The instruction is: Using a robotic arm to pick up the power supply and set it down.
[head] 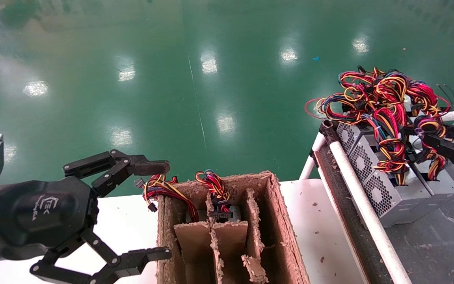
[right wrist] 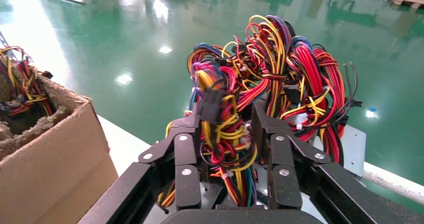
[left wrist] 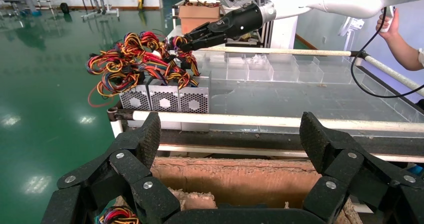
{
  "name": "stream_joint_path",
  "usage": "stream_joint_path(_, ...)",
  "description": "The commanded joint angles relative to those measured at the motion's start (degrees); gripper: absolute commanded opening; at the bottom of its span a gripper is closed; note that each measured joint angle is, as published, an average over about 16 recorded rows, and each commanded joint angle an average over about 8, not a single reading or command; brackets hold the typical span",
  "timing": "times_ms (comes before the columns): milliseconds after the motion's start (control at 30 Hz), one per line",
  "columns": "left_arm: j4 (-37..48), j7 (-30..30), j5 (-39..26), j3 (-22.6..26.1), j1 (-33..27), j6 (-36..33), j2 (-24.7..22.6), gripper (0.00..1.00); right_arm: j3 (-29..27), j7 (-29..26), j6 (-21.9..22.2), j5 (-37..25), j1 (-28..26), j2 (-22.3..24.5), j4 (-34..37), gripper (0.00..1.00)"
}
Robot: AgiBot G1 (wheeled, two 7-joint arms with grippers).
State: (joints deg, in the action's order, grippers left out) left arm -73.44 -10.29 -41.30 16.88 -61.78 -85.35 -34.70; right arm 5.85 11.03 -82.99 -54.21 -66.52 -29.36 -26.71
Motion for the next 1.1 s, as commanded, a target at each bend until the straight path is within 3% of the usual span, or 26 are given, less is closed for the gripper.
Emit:
stream_joint_path(33, 0.0, 0.0, 0.0, 0.0, 0.0, 0.0, 0.0, 1.0, 0.0, 0.1, -0.6, 0.1, -0.3, 0.0, 0.4, 1.0)
stream_joint_path(1100, 0.0, 0.1, 0.1, 0.1, 0.0, 0.0, 0.0, 1.0, 0.7, -5.4, -3.3, 2.4, -1.8, 1.4, -7.2, 1.0)
